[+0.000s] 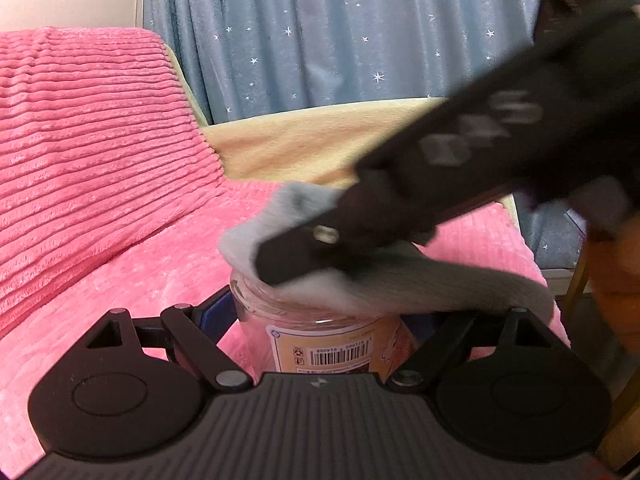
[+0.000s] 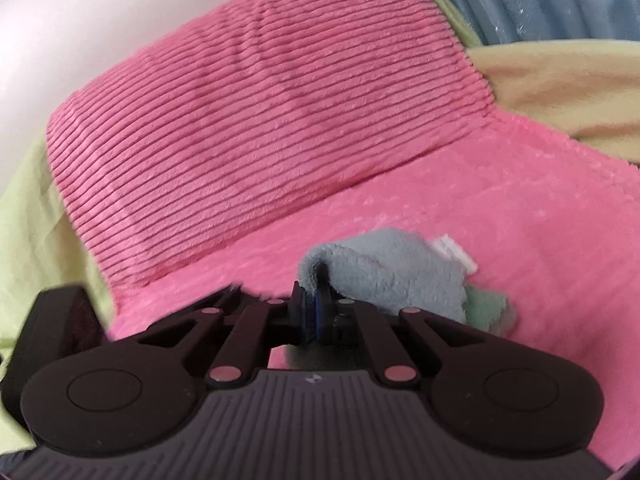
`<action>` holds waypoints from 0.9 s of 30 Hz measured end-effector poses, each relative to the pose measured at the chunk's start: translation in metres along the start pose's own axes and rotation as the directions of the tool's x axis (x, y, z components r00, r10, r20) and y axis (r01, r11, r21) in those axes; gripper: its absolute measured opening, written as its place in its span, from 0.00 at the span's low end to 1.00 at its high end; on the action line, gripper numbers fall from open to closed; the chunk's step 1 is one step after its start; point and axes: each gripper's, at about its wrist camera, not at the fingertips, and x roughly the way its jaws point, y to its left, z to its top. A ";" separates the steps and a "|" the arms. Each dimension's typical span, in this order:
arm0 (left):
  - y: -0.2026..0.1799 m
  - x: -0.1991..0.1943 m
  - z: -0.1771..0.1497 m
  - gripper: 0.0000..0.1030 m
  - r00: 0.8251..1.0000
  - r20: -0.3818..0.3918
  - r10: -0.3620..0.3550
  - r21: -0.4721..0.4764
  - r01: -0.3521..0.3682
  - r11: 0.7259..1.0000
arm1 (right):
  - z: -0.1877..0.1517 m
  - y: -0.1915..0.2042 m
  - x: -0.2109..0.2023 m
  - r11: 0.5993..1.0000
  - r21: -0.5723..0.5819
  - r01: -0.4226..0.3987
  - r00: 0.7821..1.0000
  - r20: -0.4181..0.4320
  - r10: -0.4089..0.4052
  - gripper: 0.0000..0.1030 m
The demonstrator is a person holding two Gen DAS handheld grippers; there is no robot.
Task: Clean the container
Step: 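Hold the jar with the left gripper while the right gripper wipes its rim with the cloth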
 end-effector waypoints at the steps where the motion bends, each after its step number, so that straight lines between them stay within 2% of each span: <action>1: 0.001 0.000 0.000 0.83 1.000 0.001 -0.002 -0.003 0.002 1.000 | 0.002 -0.001 0.003 1.000 -0.005 0.019 1.000 0.014 -0.019 0.01; 4: 0.003 -0.001 -0.001 0.83 1.000 0.004 -0.006 -0.002 0.006 1.000 | 0.004 -0.006 0.004 0.997 0.004 0.072 0.997 0.041 -0.072 0.01; 9: 0.002 -0.001 0.000 0.83 1.000 0.003 -0.005 0.008 0.005 1.000 | 0.000 -0.017 -0.015 0.994 -0.004 0.113 0.993 0.042 -0.113 0.01; 13: 0.002 -0.002 0.000 0.83 1.000 0.002 0.000 0.015 0.000 1.000 | -0.005 -0.022 -0.030 0.996 0.042 0.084 0.996 0.013 -0.085 0.01; 15: 0.003 -0.003 0.000 0.83 1.000 0.002 -0.001 0.010 0.001 1.000 | -0.006 -0.020 -0.034 0.996 0.082 0.032 0.999 -0.020 -0.030 0.02; 21: 0.005 -0.004 0.000 0.83 1.000 0.000 -0.001 -0.002 0.001 1.000 | -0.003 -0.005 -0.014 0.998 0.061 -0.015 1.000 -0.021 0.016 0.01; 23: 0.004 -0.004 0.000 0.83 1.000 -0.001 0.001 0.002 -0.001 1.000 | -0.001 -0.003 -0.005 0.999 0.046 -0.004 1.000 -0.001 0.004 0.01; 27: 0.003 -0.003 0.000 0.83 1.000 0.000 0.002 0.007 -0.002 1.000 | 0.004 -0.006 0.003 0.997 0.011 0.075 0.996 0.048 -0.075 0.01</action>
